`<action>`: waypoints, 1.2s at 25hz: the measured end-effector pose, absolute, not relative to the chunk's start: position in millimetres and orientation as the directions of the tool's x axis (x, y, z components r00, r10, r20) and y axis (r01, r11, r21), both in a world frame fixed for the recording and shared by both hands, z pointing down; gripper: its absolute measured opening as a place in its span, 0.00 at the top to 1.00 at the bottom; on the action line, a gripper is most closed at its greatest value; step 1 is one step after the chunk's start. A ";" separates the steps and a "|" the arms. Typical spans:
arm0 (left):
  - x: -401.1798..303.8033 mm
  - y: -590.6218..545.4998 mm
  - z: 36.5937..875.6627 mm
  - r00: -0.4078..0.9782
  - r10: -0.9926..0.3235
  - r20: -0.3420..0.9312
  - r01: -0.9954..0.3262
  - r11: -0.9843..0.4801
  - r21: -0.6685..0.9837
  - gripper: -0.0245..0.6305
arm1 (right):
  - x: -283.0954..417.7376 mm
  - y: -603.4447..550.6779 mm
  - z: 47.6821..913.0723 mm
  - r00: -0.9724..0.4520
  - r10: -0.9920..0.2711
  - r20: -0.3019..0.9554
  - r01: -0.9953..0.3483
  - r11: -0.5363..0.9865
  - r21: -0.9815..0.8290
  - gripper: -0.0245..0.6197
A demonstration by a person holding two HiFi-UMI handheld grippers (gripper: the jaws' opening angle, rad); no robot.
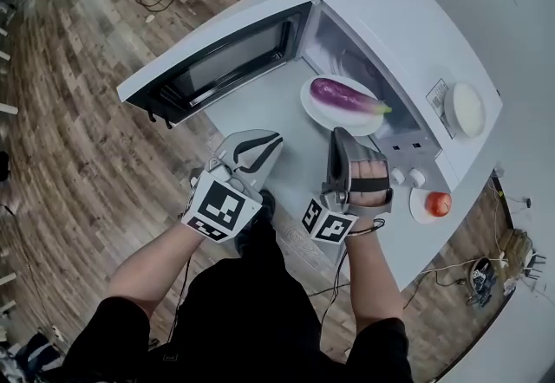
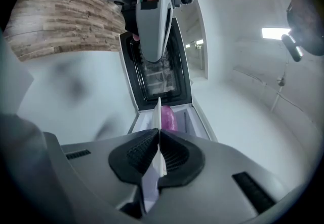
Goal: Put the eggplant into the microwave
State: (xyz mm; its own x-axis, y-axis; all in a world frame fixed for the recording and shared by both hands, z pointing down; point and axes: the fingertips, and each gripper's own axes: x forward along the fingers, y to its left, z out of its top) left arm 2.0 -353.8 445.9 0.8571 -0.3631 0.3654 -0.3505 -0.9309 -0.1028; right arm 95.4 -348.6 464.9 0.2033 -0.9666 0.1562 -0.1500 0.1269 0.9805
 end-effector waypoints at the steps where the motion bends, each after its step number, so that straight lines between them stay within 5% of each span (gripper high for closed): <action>1: 5.9 -357.0 447.8 0.857 -0.362 0.366 -0.350 -0.931 -0.102 0.92 | 99.5 -351.2 468.1 0.211 -0.965 0.159 -0.150 0.128 0.980 0.92; 30: 52.7 -402.4 471.8 0.864 -0.323 0.387 -0.320 -0.945 -0.073 0.92 | 148.4 -401.8 525.0 0.322 -0.880 0.350 -0.348 0.233 0.908 0.92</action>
State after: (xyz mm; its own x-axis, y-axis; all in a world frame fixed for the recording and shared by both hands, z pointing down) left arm 52.7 -402.4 471.8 0.8636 -0.3228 0.3873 -0.3202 -0.9445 -0.0733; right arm 148.4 -401.8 525.0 0.3220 -0.8798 0.3497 -0.3481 0.2334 0.9079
